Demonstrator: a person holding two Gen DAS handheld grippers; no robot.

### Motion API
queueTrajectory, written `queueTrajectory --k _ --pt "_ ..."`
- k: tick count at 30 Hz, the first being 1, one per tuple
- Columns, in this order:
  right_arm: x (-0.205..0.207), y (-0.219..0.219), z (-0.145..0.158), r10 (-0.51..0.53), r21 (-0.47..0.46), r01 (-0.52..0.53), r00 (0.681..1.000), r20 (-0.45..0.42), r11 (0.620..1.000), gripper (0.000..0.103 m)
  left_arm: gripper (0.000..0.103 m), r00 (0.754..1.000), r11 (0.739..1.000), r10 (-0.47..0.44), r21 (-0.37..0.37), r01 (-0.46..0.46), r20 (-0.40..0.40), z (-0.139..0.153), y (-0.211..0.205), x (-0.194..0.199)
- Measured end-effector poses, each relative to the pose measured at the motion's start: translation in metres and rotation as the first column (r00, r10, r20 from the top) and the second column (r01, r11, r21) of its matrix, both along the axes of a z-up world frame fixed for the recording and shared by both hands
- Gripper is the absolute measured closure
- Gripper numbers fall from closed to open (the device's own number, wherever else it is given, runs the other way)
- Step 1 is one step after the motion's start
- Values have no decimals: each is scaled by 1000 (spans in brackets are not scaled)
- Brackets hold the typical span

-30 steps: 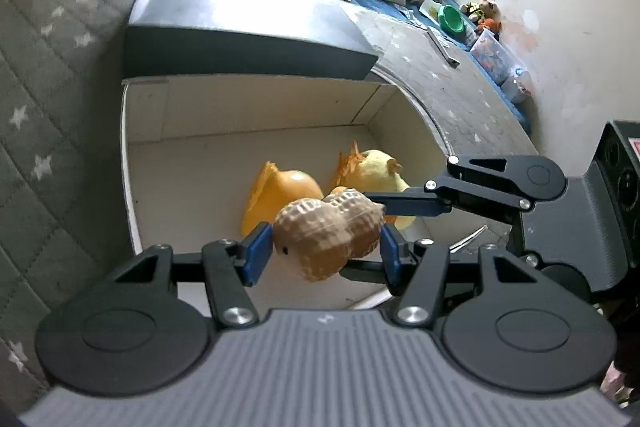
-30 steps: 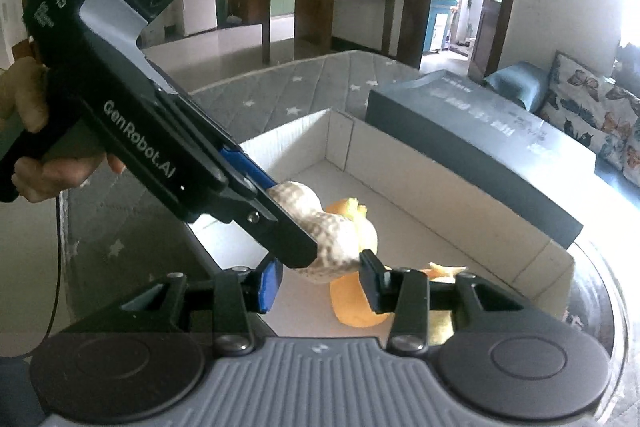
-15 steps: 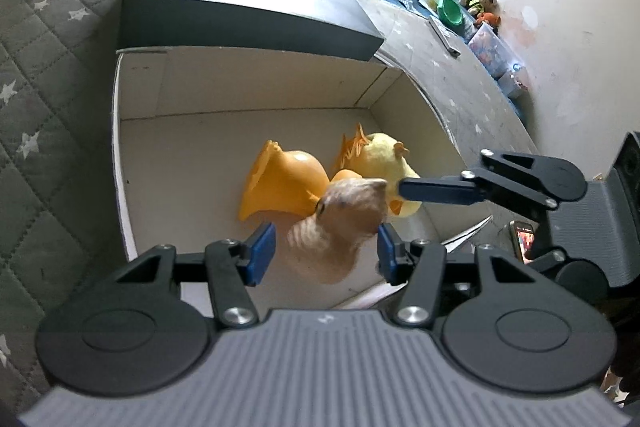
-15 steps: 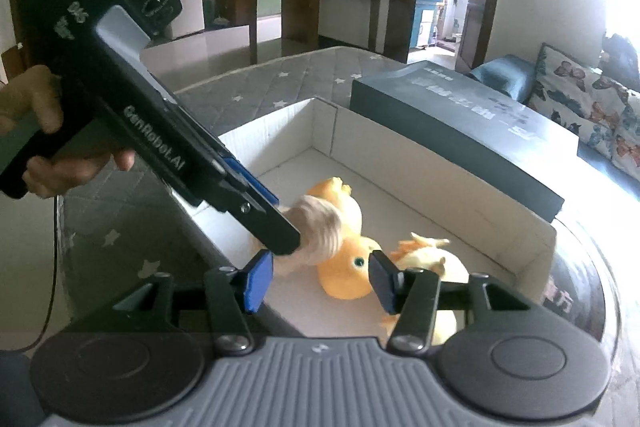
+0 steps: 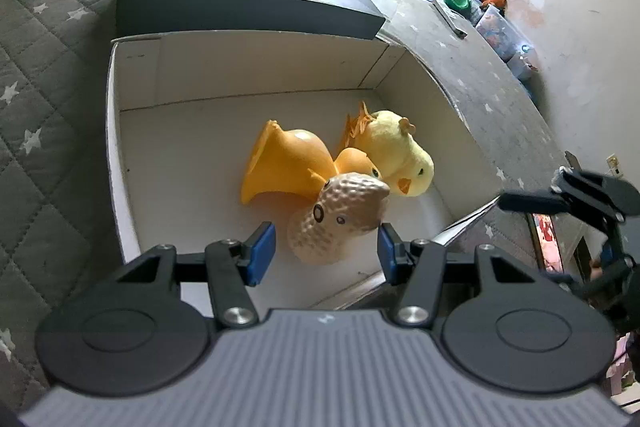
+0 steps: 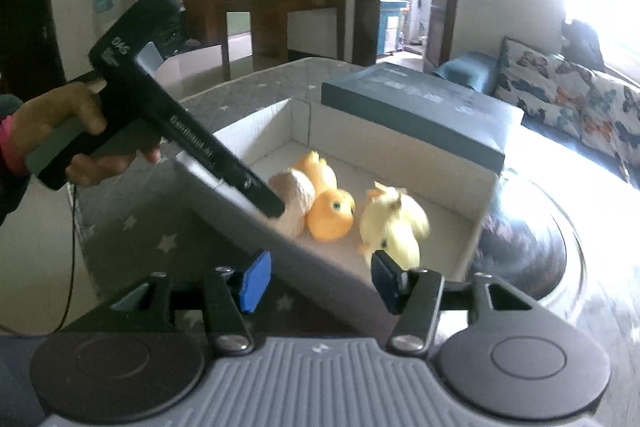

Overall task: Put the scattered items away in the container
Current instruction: 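Move the right gripper to the red biscuit packet and grasp it, then carry the red packet into the white box and open the right gripper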

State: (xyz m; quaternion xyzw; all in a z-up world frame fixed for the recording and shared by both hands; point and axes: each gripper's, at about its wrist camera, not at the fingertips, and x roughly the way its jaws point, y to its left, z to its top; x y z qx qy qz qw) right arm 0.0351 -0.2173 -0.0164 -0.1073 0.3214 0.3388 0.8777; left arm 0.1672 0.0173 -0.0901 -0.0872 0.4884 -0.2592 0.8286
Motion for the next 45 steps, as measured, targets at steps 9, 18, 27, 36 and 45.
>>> queueTrajectory --k 9,18,27,36,45 --pt "-43 -31 -31 -106 -36 103 990 -93 994 31 48 1000 1000 8 -8 -8 24 7 5 -12" --pt "-55 -34 -55 -191 -42 187 969 -155 982 23 42 994 999 21 -33 -17 108 33 9 -41" --pt "-40 -13 -67 -241 -23 241 958 -155 970 30 42 990 999 -9 -33 13 139 41 2 -57" --pt "-42 -15 -63 -216 -52 211 969 -120 976 58 38 984 994 -102 -16 105 143 38 -20 -72" --pt "-40 -22 -18 -138 23 139 989 -46 990 58 30 980 996 -92 17 91 176 44 -25 -72"
